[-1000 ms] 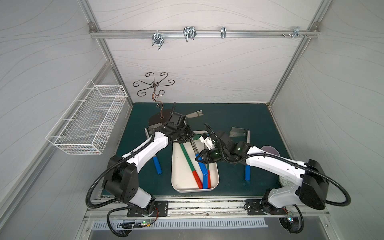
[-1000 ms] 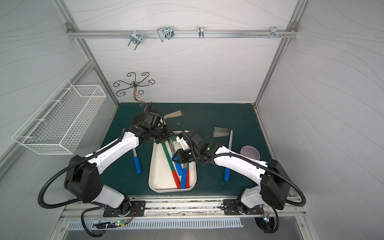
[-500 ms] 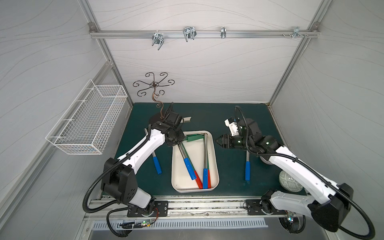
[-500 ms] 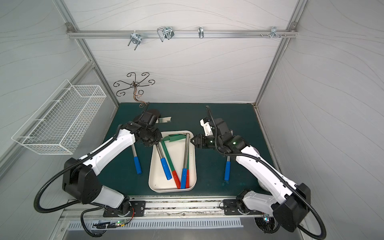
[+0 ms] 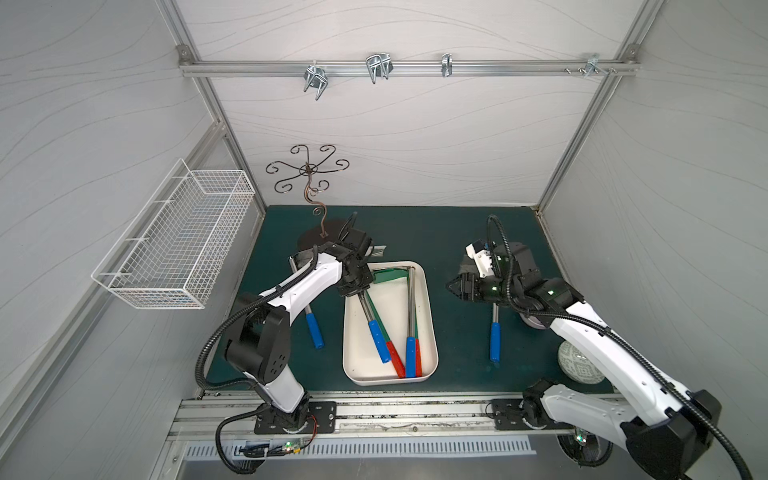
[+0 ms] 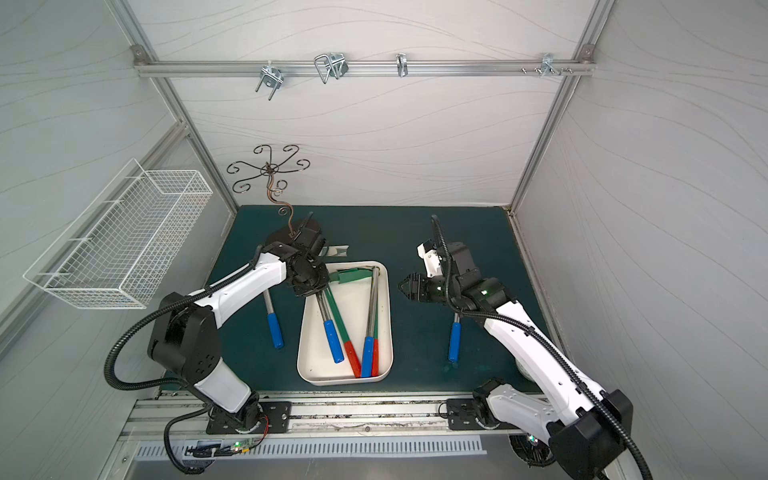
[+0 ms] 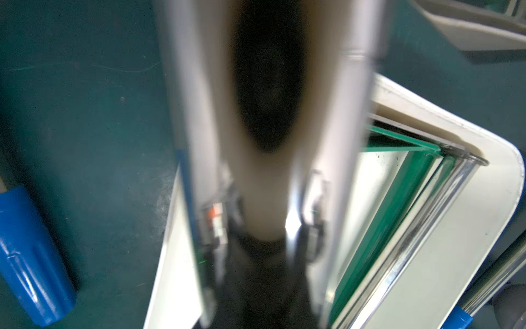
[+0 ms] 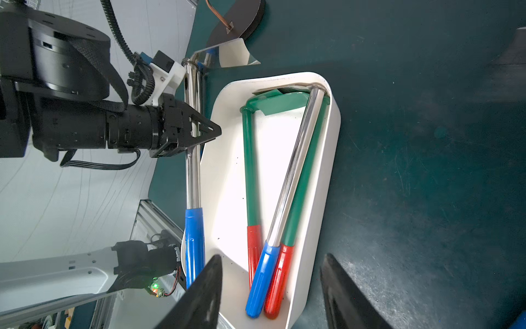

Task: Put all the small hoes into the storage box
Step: Place the hoe in the storage box.

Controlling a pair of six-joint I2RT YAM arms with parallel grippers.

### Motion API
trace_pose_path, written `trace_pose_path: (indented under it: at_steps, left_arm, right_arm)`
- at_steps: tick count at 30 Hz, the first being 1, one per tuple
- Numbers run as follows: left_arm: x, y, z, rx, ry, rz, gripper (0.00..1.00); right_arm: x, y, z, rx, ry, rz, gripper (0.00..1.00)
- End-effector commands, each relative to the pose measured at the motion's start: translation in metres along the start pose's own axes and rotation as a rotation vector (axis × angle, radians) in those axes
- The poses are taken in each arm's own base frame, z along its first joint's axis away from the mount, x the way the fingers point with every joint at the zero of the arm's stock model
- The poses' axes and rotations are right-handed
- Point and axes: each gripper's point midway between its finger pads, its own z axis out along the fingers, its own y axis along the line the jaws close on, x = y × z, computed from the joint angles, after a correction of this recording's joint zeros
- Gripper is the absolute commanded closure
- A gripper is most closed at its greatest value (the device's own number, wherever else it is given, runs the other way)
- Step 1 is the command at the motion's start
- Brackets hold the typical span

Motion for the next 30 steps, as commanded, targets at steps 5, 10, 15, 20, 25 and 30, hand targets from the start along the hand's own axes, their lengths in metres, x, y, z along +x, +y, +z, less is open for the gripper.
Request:
trace_pose_path:
  at_steps: [5,10,15,20,25,30]
  left_arm:
    - [-0.011,-0.027,-0.025,0.127,-0.047,0.009,1.0]
    - [-0.005,-0.041,-0.036,0.192,-0.035,0.033,1.0]
    - [0.004,-0.042,-0.021,0.176,0.0,0.04,1.0]
    - [0.008,-0.039,-0.007,0.167,0.016,0.026,1.0]
    - [0.013,-0.038,0.004,0.161,0.051,0.023,1.0]
    - [0.019,-0.036,0.009,0.16,0.076,0.022,1.0]
  right_arm:
    - [0.002,0.002,0.0,-0.017,0.019,-0.013,0.43]
    - [0.002,0.002,0.001,-0.019,0.017,-0.01,0.43]
    - [0.002,0.001,0.004,-0.021,0.025,0.0,0.43]
    - [0.004,0.0,0.004,-0.018,0.031,0.001,0.43]
    - [0.005,-0.001,0.007,-0.018,0.04,0.002,0.43]
    - [0.005,-0.001,0.006,-0.015,0.036,0.002,0.44]
